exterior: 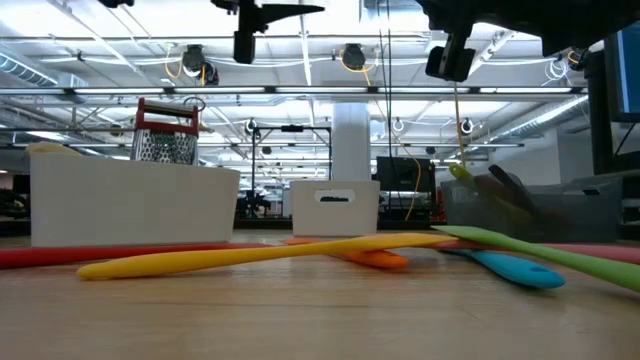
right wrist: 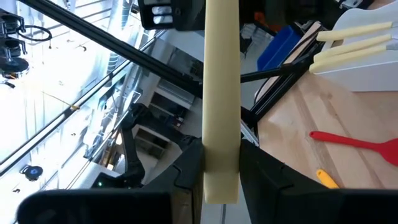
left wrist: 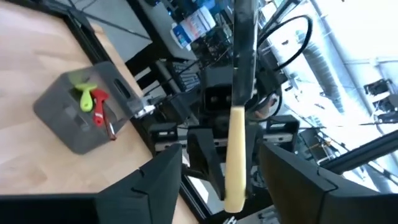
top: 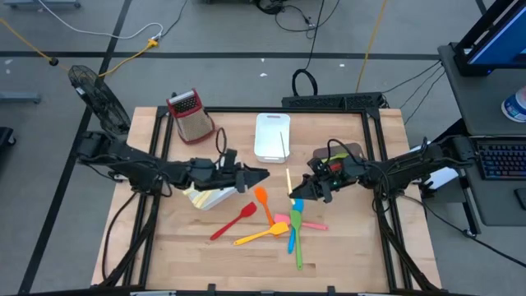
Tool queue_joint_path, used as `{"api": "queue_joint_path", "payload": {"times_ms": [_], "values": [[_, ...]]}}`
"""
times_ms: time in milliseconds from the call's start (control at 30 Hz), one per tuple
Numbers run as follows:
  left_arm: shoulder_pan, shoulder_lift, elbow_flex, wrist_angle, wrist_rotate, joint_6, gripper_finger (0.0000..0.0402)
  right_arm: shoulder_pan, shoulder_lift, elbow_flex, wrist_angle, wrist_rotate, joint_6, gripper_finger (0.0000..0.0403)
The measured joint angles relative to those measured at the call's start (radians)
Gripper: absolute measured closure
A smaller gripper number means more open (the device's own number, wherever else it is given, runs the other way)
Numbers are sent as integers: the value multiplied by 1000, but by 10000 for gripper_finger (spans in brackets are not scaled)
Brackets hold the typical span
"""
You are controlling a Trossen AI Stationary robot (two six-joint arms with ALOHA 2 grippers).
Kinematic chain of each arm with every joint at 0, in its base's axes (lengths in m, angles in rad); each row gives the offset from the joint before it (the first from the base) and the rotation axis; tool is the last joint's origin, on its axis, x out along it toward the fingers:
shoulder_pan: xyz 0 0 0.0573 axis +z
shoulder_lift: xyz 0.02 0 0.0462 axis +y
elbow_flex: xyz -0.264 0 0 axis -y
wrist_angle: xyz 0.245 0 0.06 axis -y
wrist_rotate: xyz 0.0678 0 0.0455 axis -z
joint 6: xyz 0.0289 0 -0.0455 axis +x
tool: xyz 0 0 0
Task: Pick & Place Kitchen Items
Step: Put the white table knife into the bottom white bin
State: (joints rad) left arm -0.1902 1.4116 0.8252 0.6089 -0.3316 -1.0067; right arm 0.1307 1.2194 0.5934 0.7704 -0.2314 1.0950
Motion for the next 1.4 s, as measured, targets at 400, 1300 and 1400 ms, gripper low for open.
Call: {"api": "queue_joint_path", "payload": {"times_ms": [400,1300,1400], "values": [[24,149,134,-5,26,17,163,-20,0,0,-3,2,-3,333],[57,258,243,-59,105,1,165,-26,35,0,-11,53,-5,333],[57,259,243,-61,105,1,170,-29,39,0,-11,53,3,333]]}}
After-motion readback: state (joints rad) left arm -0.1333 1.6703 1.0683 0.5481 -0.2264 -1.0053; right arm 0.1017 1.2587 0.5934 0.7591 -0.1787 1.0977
